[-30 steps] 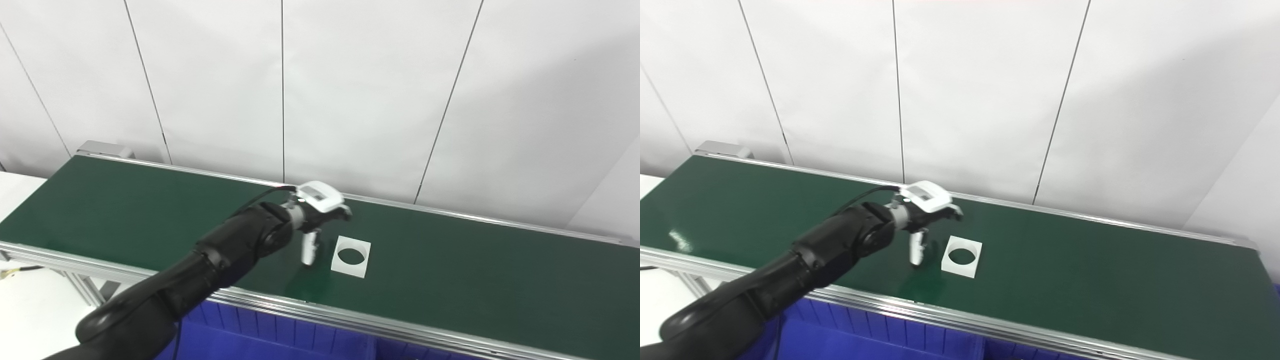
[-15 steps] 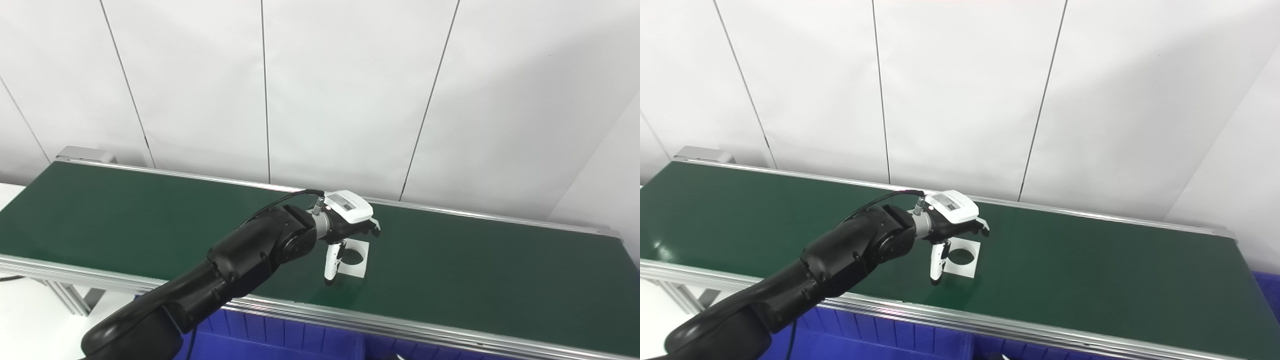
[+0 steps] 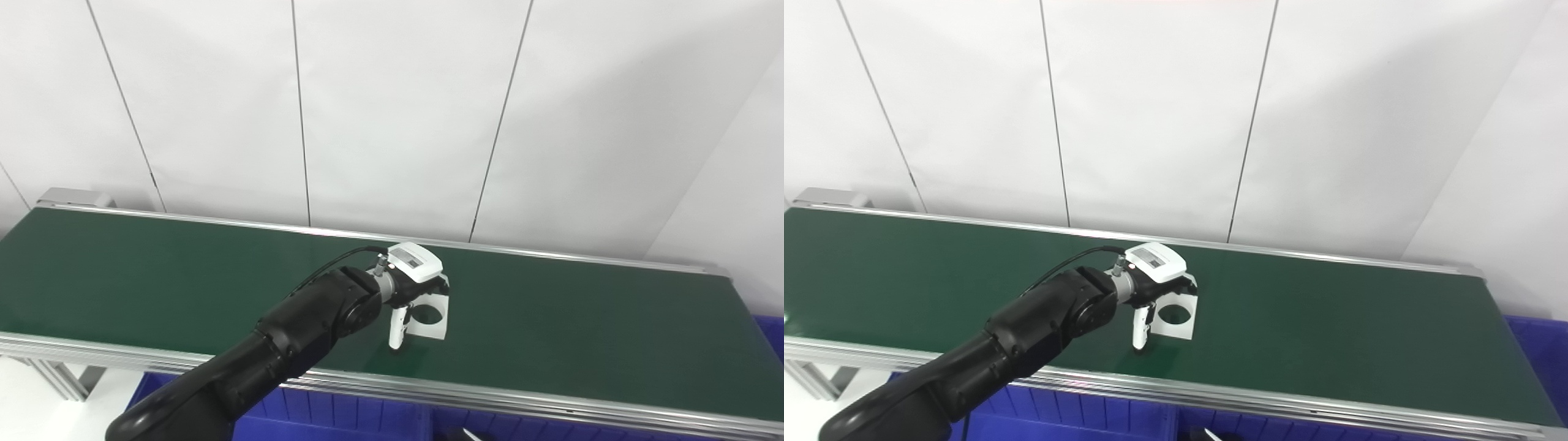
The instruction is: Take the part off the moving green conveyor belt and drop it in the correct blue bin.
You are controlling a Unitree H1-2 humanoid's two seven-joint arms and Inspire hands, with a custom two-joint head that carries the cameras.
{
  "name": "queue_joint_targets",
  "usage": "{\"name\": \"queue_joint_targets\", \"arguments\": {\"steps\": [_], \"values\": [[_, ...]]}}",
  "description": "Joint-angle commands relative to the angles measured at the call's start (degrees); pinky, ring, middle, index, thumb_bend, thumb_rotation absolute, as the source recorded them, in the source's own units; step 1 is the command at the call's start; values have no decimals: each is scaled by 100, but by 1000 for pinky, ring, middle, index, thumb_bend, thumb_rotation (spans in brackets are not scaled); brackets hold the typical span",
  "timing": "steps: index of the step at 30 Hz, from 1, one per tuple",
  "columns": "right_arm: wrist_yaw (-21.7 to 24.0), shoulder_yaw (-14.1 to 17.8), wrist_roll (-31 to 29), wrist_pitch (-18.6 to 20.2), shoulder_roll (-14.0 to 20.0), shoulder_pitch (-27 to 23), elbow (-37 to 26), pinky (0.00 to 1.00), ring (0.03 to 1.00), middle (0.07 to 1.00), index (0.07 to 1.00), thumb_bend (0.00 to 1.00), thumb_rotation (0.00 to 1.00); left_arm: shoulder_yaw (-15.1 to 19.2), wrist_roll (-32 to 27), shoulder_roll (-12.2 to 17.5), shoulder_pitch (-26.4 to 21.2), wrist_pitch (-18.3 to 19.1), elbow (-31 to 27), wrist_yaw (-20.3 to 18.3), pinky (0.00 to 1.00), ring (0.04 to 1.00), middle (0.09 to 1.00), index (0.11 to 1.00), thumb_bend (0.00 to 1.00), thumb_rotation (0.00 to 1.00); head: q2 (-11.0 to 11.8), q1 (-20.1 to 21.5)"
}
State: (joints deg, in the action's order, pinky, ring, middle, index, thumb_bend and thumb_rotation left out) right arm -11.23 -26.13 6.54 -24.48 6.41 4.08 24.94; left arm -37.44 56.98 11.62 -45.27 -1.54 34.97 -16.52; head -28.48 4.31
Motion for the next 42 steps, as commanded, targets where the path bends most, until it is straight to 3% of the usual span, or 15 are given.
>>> {"name": "queue_joint_targets", "arguments": {"steps": [1,8,10,12,26,30,38,42], "values": [[-61,-48,5,-245,-49,-21,-187,817,851,852,841,888,924,45,-4,-70,-371,-51,81,328,541,657,769,811,1000,113,-2,35],[7,-92,-72,-245,-128,-9,-155,818,856,850,836,906,907,33,11,-332,-504,79,543,802,478,628,767,816,1000,141,37,184],[6,-112,-65,-245,-158,-14,-136,814,856,850,837,912,903,102,-67,-429,-537,103,692,998,517,649,781,821,1000,134,41,237],[22,-112,-86,-245,-190,-11,-126,815,854,849,837,916,892,164,-114,-532,-582,147,844,1178,496,634,773,824,1000,133,47,290],[-45,-185,-8,-245,-341,-86,33,792,842,847,842,942,887,374,-541,-890,-852,364,1374,1250,460,653,798,830,1000,166,97,530],[-117,-251,26,-245,-339,-104,26,786,838,847,842,934,883,311,-555,-962,-894,363,1518,1363,403,590,759,816,1000,176,93,608],[-282,-400,90,-245,-373,-86,-23,783,830,845,840,917,878,-132,-382,-1190,-1020,273,2181,1727,486,649,787,817,1000,180,44,791],[-438,-513,166,-245,-393,-96,-25,784,828,841,836,907,885,-223,-449,-1322,-1038,180,2511,1889,475,613,777,811,1000,177,24,886]]}}
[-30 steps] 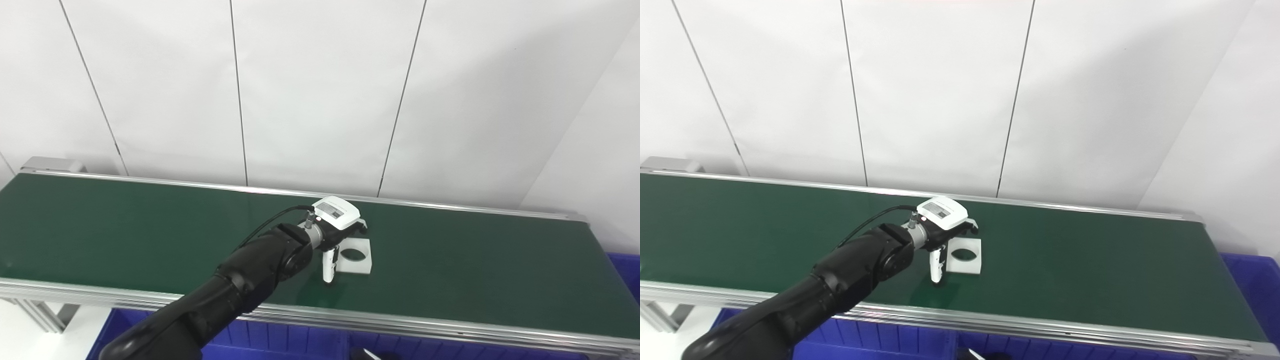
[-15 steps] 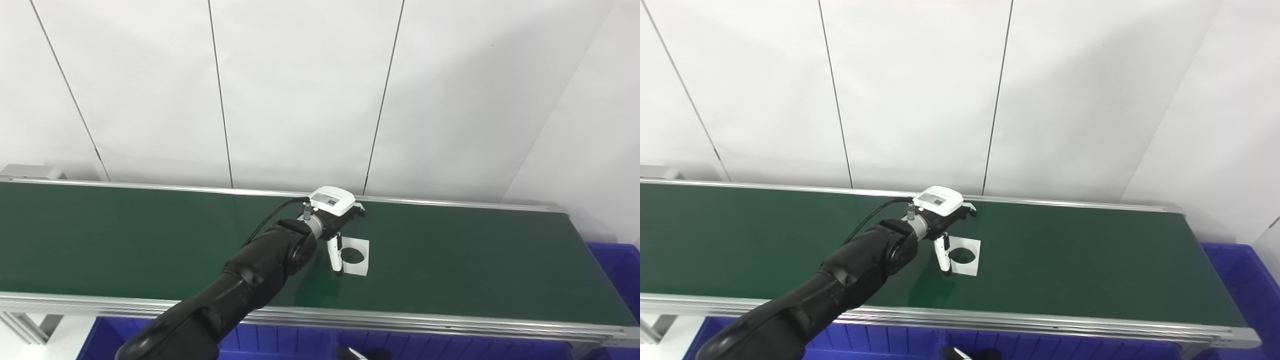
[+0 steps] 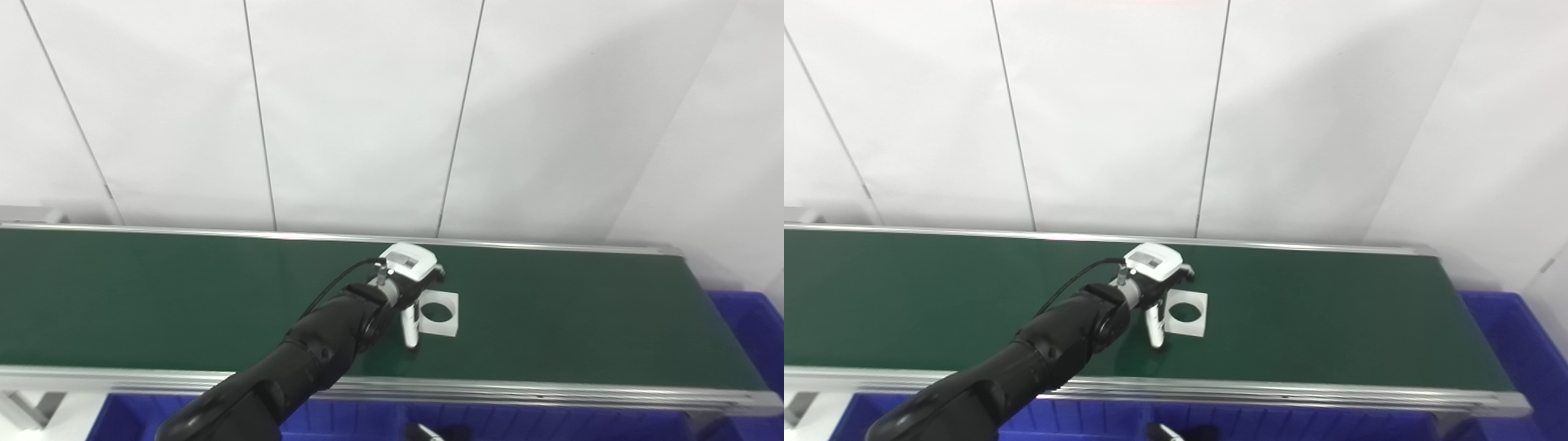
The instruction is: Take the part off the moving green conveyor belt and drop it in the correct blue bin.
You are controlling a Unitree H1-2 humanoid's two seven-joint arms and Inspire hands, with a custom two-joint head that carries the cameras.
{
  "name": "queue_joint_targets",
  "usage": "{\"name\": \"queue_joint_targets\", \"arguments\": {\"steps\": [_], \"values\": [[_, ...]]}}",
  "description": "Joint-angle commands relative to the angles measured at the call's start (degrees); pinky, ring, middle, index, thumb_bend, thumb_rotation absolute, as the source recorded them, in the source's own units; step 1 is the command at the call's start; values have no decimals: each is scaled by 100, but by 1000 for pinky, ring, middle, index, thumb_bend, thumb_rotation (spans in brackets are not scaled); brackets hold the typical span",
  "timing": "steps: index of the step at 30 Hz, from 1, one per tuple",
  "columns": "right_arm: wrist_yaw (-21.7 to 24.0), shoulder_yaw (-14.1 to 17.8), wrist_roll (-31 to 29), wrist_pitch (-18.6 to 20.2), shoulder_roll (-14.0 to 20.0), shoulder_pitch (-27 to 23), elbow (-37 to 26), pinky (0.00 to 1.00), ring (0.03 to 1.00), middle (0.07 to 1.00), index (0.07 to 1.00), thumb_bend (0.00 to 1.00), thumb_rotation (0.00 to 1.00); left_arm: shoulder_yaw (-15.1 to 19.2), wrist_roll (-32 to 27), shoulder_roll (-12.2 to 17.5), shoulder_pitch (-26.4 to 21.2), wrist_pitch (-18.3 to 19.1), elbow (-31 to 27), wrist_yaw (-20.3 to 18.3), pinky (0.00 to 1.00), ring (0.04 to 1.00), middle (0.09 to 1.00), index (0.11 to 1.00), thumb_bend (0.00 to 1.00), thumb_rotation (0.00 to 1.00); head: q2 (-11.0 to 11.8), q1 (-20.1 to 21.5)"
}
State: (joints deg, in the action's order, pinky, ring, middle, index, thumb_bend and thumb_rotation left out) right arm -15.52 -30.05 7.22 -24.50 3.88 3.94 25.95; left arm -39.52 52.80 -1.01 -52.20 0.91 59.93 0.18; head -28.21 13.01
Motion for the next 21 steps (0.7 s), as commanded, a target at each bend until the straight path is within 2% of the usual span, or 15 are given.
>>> {"name": "queue_joint_targets", "arguments": {"steps": [1,8,9,10,12,15,16,17,18,21], "values": [[-66,-166,132,-242,-135,-90,-127,782,828,841,836,901,886,-27,-37,-87,-347,-74,75,233,476,618,778,813,1000,177,-4,44],[-211,-358,156,-242,-143,-124,-107,771,825,842,834,841,854,-79,-116,-396,-327,48,484,465,496,661,798,802,1000,186,-19,179],[-144,-339,132,-242,-161,-120,-96,770,826,843,835,817,836,-77,-136,-447,-310,47,524,517,490,649,793,801,1000,186,-18,199],[-55,-303,97,-242,-187,-110,-77,768,830,847,835,770,767,-90,-137,-496,-296,45,568,570,493,646,790,798,1000,178,-29,218],[44,-237,74,-242,-245,-86,-53,753,828,847,830,725,700,-148,-113,-571,-260,34,618,711,499,636,782,793,1000,174,-47,280],[156,-148,32,-241,-321,-47,-56,707,801,831,815,667,633,-195,-126,-651,-170,-61,661,1115,526,602,728,712,966,144,-57,309],[198,-121,15,-241,-344,-32,-56,710,804,831,813,684,643,-194,-154,-669,-144,-100,690,1253,495,542,627,580,706,94,-61,326],[220,-96,24,-241,-362,-21,-58,710,803,829,811,698,655,-164,-209,-692,-133,-135,739,1357,426,469,545,539,617,64,-61,326],[229,-76,51,-241,-381,-13,-55,703,796,822,809,722,672,-137,-256,-702,-126,-161,772,1428,343,384,462,518,552,21,-67,344],[235,-35,151,-241,-407,3,-67,701,792,819,808,747,686,-164,-266,-695,-154,-130,849,1548,316,361,442,509,525,3,-63,354]]}}
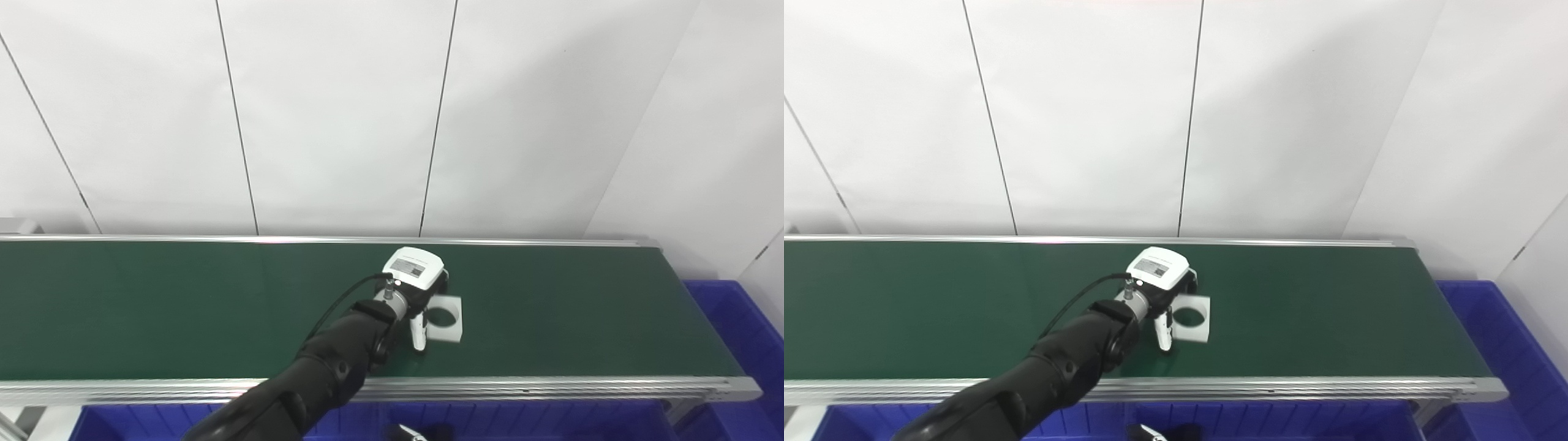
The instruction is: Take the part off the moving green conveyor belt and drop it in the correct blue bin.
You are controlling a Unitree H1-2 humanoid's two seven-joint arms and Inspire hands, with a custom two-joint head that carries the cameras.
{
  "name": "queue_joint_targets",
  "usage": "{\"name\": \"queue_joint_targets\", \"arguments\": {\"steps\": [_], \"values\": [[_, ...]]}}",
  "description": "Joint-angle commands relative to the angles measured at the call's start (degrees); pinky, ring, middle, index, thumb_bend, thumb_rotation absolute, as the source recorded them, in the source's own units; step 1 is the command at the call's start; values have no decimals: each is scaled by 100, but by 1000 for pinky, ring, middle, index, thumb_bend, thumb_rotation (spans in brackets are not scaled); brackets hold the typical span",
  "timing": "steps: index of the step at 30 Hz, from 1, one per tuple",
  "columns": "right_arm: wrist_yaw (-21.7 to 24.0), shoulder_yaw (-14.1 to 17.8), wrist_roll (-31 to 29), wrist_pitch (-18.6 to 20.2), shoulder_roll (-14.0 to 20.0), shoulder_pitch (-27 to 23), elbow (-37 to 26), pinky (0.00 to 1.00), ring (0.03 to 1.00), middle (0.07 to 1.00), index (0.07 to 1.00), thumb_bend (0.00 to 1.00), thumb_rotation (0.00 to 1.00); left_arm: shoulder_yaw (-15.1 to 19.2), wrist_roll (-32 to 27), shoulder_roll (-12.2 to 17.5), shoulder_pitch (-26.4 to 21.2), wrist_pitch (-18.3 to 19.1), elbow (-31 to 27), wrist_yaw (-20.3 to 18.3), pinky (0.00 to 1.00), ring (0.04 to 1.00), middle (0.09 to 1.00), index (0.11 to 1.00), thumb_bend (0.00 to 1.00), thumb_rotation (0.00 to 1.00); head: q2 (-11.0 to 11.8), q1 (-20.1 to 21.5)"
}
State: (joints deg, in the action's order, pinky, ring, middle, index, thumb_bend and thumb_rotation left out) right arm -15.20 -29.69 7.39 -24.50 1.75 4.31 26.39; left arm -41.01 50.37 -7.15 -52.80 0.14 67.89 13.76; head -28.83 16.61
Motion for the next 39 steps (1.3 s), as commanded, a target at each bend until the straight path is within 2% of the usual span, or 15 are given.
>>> {"name": "queue_joint_targets", "arguments": {"steps": [1,5,7,9,16,19,21,23,27,28,29,31,33,36,39], "values": [[236,-56,129,-241,-197,-28,-125,702,792,819,807,753,689,-23,-19,-68,-110,-52,63,230,314,361,442,508,522,1,-1,-7],[380,4,66,-241,-229,-2,-155,727,805,822,808,777,665,-47,-61,-20,-164,-63,46,243,313,378,443,511,520,0,-1,-12],[449,35,47,-241,-242,6,-161,728,802,821,810,790,664,-68,-59,-9,-198,-42,33,208,219,292,467,493,522,0,-5,-14],[505,56,24,-242,-253,4,-149,730,803,822,812,793,661,-85,-86,2,-223,-12,-1,133,193,270,471,491,522,0,-5,-14],[601,99,38,-242,-268,30,-155,741,810,827,818,795,657,-128,-92,24,-234,-11,-81,155,165,242,472,489,523,0,-35,-5],[625,132,57,-241,-271,47,-154,742,812,828,819,799,664,-123,-102,28,-227,-7,-151,118,184,265,473,488,524,0,-54,-48],[649,145,64,-241,-251,65,-174,748,817,832,821,797,668,-159,-51,42,-229,23,-242,120,185,265,431,503,519,0,-63,-133],[654,156,90,-241,-228,82,-186,756,821,837,823,794,672,-164,-33,83,-224,56,-408,74,167,242,455,493,521,0,-64,-163],[709,220,34,-242,-139,85,-169,768,823,832,823,795,682,25,-152,392,-205,180,-1339,-364,159,232,471,485,523,0,-47,-518],[718,238,29,-242,-130,83,-166,772,824,830,821,795,687,75,-181,450,-187,223,-1527,-483,161,233,427,497,518,0,-47,-518],[738,270,13,-242,-119,76,-161,773,824,829,820,796,689,164,-218,575,-128,259,-1867,-604,162,233,412,502,517,0,-60,-612],[775,324,8,-242,-93,69,-168,773,825,829,818,799,691,300,-232,806,-7,368,-2504,-874,166,235,460,487,524,0,-90,-726],[808,378,34,-242,-60,64,-182,770,829,835,821,796,704,410,-230,1050,130,513,-3183,-1223,184,261,407,498,520,0,-117,-845],[926,479,-2,-240,9,74,-230,779,840,846,831,805,733,591,-212,1430,376,759,-4244,-1784,208,291,399,497,520,0,-184,-1083],[1080,595,-104,-239,42,111,-286,796,854,857,838,804,741,753,-171,1681,617,929,-4997,-2113,200,282,395,504,519,0,-217,-1244]]}}
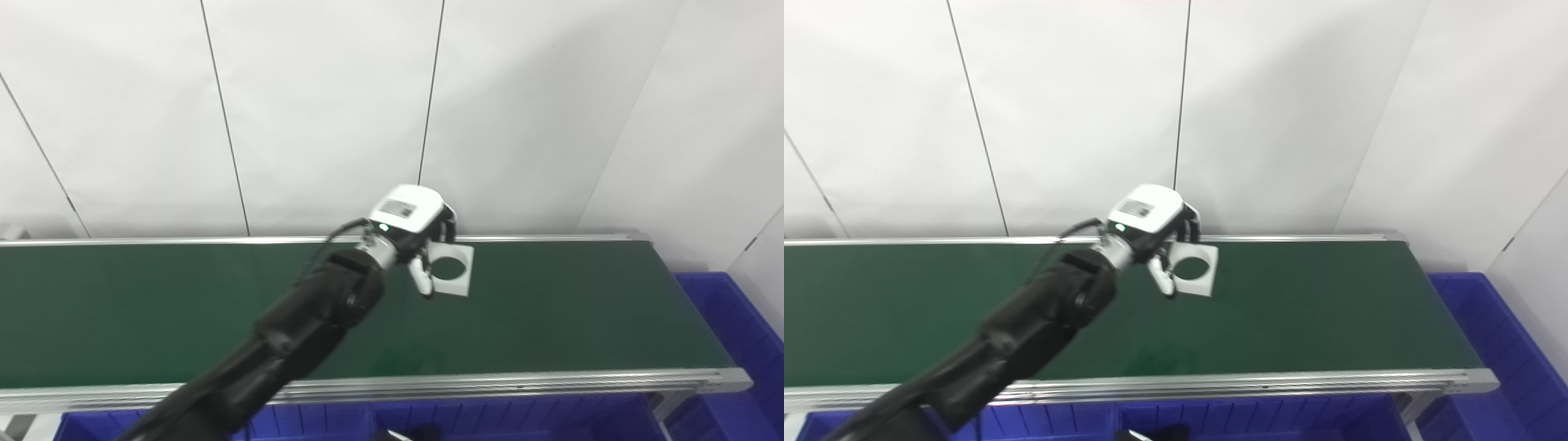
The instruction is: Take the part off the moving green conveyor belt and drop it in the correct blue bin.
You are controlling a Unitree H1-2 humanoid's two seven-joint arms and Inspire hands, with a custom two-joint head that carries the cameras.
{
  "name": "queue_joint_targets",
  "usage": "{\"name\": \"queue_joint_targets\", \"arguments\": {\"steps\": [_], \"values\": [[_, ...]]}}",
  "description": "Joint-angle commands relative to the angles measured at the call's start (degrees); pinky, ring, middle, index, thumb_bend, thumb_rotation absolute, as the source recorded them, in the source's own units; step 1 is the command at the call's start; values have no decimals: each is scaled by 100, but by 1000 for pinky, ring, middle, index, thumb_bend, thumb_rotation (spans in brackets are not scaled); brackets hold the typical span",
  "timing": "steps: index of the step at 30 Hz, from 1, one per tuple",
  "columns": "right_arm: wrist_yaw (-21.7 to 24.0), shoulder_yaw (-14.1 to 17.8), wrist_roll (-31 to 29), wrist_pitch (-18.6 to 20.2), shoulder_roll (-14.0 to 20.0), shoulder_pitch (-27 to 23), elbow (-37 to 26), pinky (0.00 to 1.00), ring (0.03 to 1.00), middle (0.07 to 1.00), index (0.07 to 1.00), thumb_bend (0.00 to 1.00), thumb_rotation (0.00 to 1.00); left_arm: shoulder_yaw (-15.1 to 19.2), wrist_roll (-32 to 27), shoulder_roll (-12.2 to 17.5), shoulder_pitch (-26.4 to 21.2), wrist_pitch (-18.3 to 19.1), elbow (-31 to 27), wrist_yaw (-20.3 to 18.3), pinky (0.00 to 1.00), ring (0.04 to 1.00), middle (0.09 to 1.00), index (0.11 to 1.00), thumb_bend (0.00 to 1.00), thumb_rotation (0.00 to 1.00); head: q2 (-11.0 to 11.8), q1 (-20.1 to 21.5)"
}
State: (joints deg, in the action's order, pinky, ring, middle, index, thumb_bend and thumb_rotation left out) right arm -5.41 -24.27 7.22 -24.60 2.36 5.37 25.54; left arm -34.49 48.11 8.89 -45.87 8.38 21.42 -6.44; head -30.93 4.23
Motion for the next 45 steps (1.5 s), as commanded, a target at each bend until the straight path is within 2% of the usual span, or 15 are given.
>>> {"name": "queue_joint_targets", "arguments": {"steps": [1,3,6,9,12,15,18,19,22,25,29,33,37,40,45], "values": [[141,86,-109,-229,3,20,-235,803,857,858,838,797,740,157,81,174,30,165,-646,-211,204,287,396,504,519,0,-36,-135],[190,138,-116,-231,47,46,-290,815,861,856,840,780,740,251,148,330,205,231,-1117,-387,213,295,398,503,520,0,-86,-291],[248,207,-150,-232,111,85,-373,818,852,850,849,737,740,430,200,536,510,259,-1769,-558,287,372,440,500,524,0,-138,-427],[315,294,-179,-231,170,134,-461,851,868,855,859,739,766,613,227,716,880,307,-2396,-755,257,338,410,506,520,0,-276,-744],[423,392,-224,-228,233,191,-582,884,888,866,867,728,781,777,284,827,1239,247,-2812,-706,213,285,467,486,525,0,-418,-1000],[522,487,-226,-229,277,241,-700,915,915,885,877,721,809,931,384,945,1604,251,-3208,-743,257,336,428,506,522,0,-523,-1144],[594,581,-253,-228,329,280,-855,925,924,893,879,716,819,1141,339,1026,2001,240,-3590,-790,276,353,433,506,523,0,-741,-1421],[615,604,-281,-227,342,285,-895,915,912,879,877,698,805,1211,340,1046,2116,244,-3693,-806,292,369,450,501,524,0,-741,-1421],[692,719,-335,-230,379,296,-1030,898,894,860,875,698,804,1416,391,1098,2431,204,-3903,-762,294,370,454,499,524,0,-986,-1790],[794,827,-389,-227,414,307,-1140,903,889,853,874,708,812,1651,393,1147,2766,225,-4128,-747,293,372,453,498,524,0,-1061,-1968],[945,991,-554,-225,470,291,-1215,906,885,847,862,719,786,2024,293,1277,3300,121,-4405,-665,291,366,440,506,523,0,-1211,-2455],[1127,1137,-687,-223,531,273,-1226,887,870,844,860,726,795,2199,379,1296,3706,177,-4640,-771,279,356,430,509,522,0,-1241,-2723],[1223,1253,-694,-219,566,259,-1229,860,862,847,857,752,808,2298,455,1311,4032,130,-4733,-764,280,361,429,510,521,0,-1291,-2852],[1305,1325,-750,-212,579,250,-1237,847,857,848,855,768,807,2330,529,1287,4255,245,-4814,-890,274,360,432,508,522,0,-1312,-2928],[1441,1409,-839,-221,591,264,-1254,852,864,848,854,750,777,2320,639,1192,4725,195,-4803,-836,221,300,396,509,517,0,-1248,-3040]]}}
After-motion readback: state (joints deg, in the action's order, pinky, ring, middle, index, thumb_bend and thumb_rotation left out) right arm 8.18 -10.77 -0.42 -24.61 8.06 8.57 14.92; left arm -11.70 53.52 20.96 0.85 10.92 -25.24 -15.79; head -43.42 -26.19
